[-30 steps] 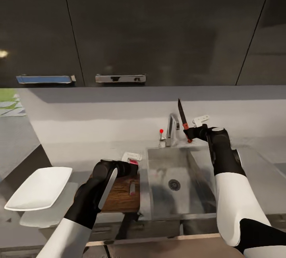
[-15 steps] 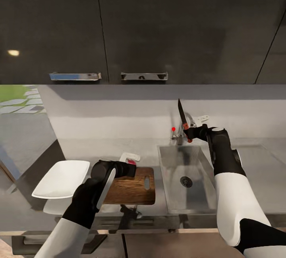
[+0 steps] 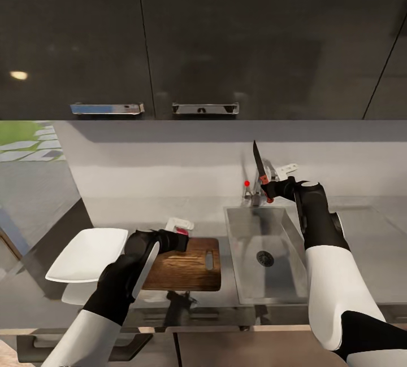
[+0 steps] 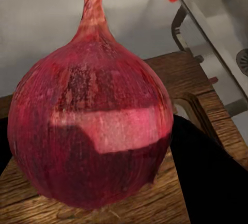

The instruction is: In the kitchen, take the Vidalia onion out of the sink, dice it on the chopping board with the paring knife, put the diced onion into the bowl on the countertop, then place both the paring knife and the chopping board into the sink.

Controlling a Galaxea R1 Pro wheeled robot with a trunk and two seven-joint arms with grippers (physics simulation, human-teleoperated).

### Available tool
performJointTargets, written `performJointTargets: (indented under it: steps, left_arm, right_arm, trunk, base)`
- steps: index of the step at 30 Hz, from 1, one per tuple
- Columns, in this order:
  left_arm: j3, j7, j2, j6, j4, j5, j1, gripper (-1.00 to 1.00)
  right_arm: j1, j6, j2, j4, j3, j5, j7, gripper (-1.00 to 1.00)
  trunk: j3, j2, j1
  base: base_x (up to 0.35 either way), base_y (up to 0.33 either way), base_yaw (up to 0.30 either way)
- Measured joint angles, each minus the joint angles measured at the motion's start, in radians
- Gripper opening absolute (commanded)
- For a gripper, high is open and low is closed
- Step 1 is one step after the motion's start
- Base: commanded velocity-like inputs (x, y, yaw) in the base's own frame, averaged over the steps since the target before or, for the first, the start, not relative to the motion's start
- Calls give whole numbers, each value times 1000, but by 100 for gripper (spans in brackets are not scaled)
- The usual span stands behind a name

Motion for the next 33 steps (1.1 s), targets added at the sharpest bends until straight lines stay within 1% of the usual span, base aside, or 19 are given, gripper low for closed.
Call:
performJointTargets:
  steps: [4,9,33]
  left_arm:
    - [-2,0,24,-47,11,-1,0,-100]
    - [-3,-1,34,-63,14,0,0,-100]
    - [-5,2,36,-62,14,1,0,-100]
  right_arm:
    - [0,0,0,1,0,0,0,-100]
    - [0,0,0,1,0,0,0,-100]
    - [0,0,0,1,0,1,0,-100]
  trunk:
    - [0,0,0]
    - [0,0,0]
    - [0,0,0]
  base:
    - [0,0,0]
    - [0,0,0]
    - [-20,7,0]
